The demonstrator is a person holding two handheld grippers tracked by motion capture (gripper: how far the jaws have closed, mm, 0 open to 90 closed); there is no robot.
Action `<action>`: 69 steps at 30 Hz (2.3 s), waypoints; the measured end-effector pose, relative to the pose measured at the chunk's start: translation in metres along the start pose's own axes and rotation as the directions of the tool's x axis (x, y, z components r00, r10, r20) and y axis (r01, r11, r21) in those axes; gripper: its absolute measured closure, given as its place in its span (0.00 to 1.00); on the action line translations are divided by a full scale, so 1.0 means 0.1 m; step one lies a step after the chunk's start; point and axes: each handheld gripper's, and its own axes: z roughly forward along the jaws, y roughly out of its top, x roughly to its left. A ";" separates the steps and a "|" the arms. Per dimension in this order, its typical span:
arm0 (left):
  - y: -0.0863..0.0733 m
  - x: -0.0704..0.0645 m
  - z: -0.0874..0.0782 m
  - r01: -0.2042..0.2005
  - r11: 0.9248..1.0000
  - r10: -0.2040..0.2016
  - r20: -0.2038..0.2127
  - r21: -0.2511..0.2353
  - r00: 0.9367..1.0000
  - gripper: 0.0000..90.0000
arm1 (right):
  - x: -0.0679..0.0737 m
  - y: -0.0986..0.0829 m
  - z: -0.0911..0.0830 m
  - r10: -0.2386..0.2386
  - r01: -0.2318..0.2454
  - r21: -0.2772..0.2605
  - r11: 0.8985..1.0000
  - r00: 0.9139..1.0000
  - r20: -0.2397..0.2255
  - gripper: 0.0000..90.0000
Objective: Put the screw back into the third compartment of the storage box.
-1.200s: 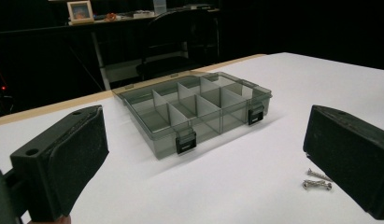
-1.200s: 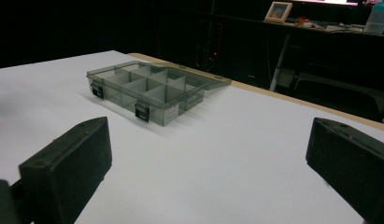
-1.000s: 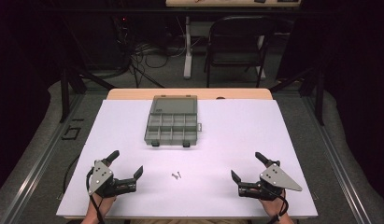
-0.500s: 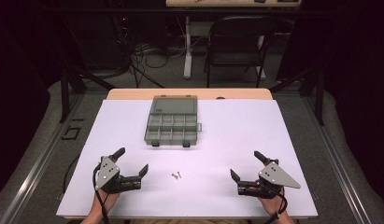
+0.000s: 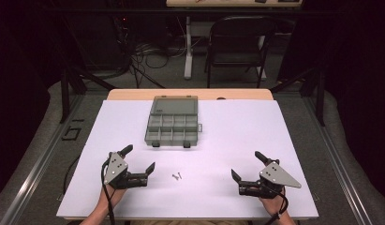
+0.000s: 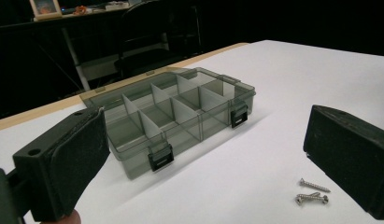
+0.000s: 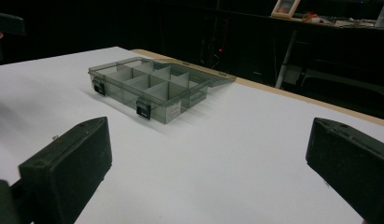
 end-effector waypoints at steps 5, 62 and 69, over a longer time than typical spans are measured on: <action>0.02 -0.01 0.08 0.001 1.000 -0.001 0.012 -0.003 1.000 0.00 | -0.01 0.00 0.00 0.004 -0.004 0.000 1.000 1.000 -0.003 0.00; 0.39 -0.11 0.78 -0.334 0.848 0.121 0.463 0.412 0.878 0.03 | -0.07 -0.01 0.04 0.012 -0.011 0.029 1.000 1.000 -0.027 0.00; 0.43 -0.19 0.83 -0.431 0.794 0.164 0.533 0.428 0.830 0.11 | -0.07 -0.01 0.04 0.011 -0.010 0.032 0.999 1.000 -0.028 0.00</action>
